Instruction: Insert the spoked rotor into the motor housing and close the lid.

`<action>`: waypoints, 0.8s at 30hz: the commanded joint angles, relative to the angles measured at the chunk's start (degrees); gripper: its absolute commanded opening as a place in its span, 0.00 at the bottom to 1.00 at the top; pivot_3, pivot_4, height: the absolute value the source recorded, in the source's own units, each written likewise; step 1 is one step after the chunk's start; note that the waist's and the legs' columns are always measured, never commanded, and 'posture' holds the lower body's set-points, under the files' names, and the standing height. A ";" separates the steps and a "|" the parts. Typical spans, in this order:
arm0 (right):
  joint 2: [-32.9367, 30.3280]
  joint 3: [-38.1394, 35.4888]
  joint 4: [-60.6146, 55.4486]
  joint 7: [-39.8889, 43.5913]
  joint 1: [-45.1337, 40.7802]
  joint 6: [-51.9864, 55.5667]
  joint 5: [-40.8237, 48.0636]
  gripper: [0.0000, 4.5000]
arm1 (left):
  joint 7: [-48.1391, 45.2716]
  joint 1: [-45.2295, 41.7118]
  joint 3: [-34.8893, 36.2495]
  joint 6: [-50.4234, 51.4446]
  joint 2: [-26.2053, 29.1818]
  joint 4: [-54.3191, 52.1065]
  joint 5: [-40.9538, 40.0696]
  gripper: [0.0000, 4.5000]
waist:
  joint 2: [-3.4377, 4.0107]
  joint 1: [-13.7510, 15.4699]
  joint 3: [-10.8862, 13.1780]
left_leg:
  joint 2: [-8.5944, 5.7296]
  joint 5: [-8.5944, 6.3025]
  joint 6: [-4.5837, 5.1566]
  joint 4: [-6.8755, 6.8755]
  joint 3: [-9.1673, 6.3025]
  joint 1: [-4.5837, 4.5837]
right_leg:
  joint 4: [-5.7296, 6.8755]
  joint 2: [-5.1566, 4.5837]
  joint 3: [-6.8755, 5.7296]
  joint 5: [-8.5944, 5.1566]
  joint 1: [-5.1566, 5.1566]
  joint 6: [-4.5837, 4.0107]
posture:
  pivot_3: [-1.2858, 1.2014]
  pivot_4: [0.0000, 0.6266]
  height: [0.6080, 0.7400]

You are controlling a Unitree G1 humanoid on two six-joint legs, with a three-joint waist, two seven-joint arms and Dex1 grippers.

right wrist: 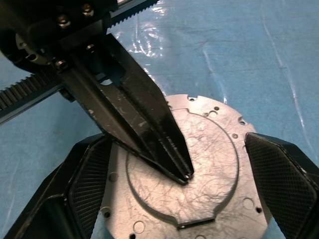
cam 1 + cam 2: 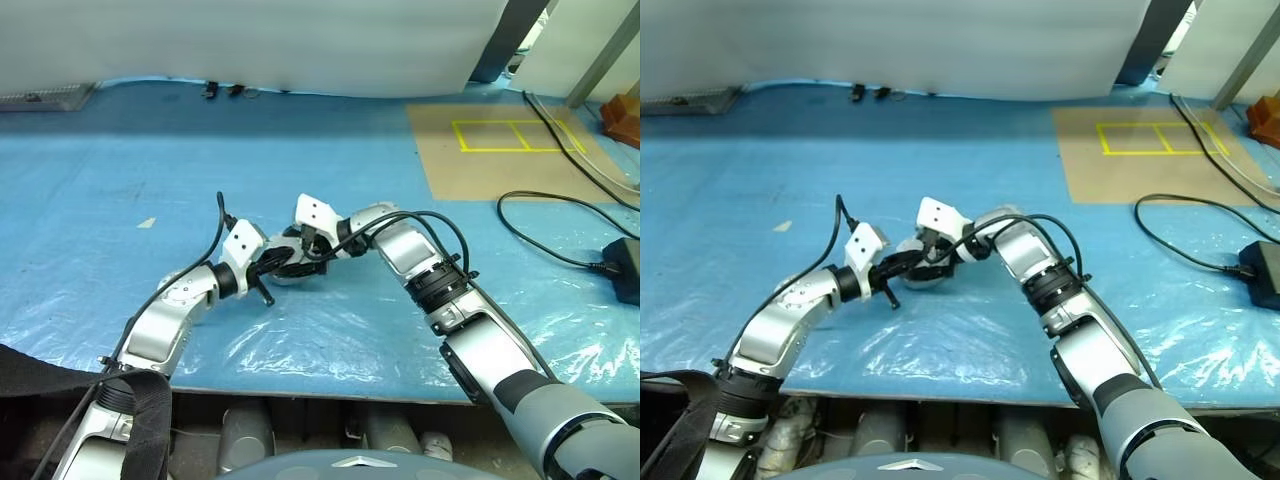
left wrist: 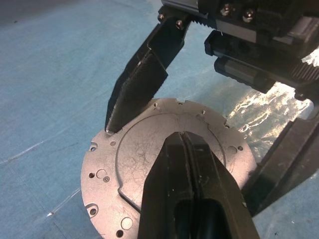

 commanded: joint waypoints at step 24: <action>-0.83 -11.34 -1.30 -1.02 -0.80 24.77 13.90 0.99 | -1.50 0.60 0.77 2.31 1.14 -0.43 0.14 0.00 | 0.04 0.03 0.02 | 0.01 0.02 -0.02 -0.06 0.01 -0.32 | -0.09 0.03 -0.04 0.00 -0.25 -0.01 | 0.52 0.24 1.00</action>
